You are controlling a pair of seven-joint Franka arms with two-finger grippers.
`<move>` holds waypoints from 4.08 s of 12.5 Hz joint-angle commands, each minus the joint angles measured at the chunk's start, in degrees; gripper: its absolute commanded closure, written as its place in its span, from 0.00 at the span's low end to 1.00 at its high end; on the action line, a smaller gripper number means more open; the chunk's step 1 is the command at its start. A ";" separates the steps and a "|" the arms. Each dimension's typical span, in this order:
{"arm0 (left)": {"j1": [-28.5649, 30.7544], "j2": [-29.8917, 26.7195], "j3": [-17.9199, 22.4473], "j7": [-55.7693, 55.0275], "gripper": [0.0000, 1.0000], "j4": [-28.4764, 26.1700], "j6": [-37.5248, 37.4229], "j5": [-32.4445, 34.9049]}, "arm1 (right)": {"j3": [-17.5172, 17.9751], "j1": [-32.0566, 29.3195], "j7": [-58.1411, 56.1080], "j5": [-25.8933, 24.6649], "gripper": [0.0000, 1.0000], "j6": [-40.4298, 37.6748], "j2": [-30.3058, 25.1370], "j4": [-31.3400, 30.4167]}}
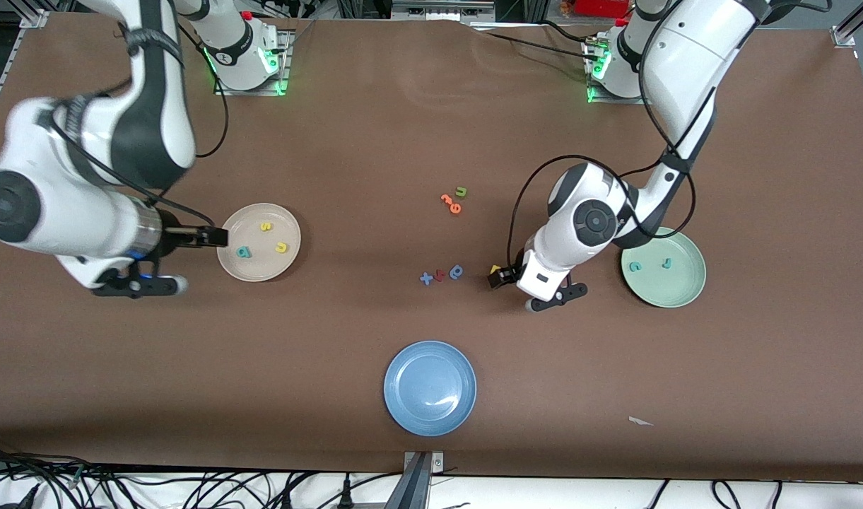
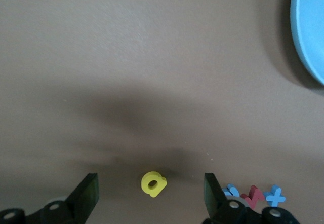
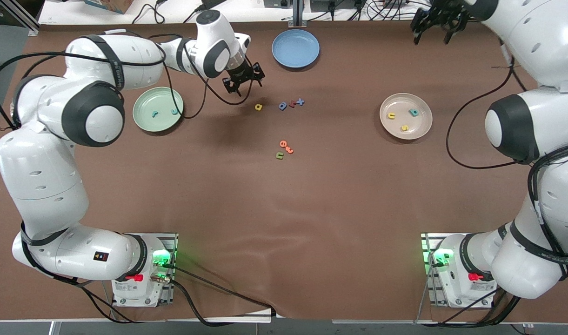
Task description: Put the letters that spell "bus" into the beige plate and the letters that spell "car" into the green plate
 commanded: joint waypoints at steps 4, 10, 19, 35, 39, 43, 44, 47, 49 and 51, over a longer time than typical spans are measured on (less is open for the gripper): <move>-6.97 2.84 4.88 -5.17 0.15 2.06 -0.12 6.14 | -1.03 -2.21 -0.39 0.35 0.00 -4.96 0.63 7.66; -8.47 4.78 4.97 -8.43 0.29 2.06 -0.12 10.02 | 37.76 -28.95 4.06 -18.63 0.00 5.11 -21.05 -13.22; -8.82 5.48 5.14 -8.79 0.68 2.23 -0.12 10.02 | 45.91 -42.02 5.67 -18.28 0.00 8.91 -31.37 -23.46; 5.05 -9.45 4.53 5.77 0.86 2.32 -21.53 9.23 | 42.83 -38.24 6.11 -18.19 0.00 8.91 -29.79 -21.79; 13.40 -10.86 4.44 21.49 0.85 1.18 -32.98 9.05 | 42.92 -38.15 6.20 -18.19 0.00 9.53 -29.70 -21.79; 21.31 -10.16 4.53 33.11 0.85 -5.05 -32.31 8.88 | 43.97 -38.06 6.46 -18.37 0.00 9.53 -29.70 -21.35; 23.24 -10.25 4.44 34.62 0.85 -7.93 -29.16 8.79 | 43.97 -38.06 6.46 -18.37 0.00 9.53 -29.70 -21.35; 23.53 -9.29 4.44 34.90 0.73 -13.66 -20.97 8.79 | 43.97 -38.06 6.37 -18.28 0.00 9.44 -29.52 -21.26; 23.70 -9.37 4.44 34.90 0.19 -13.59 -20.78 8.70 | 43.88 -38.15 6.29 -18.28 0.00 9.44 -29.44 -21.26; 23.96 -12.77 4.35 34.89 0.00 -12.28 -22.53 8.18 | 43.80 -38.15 6.11 -18.28 0.00 9.44 -29.35 -21.26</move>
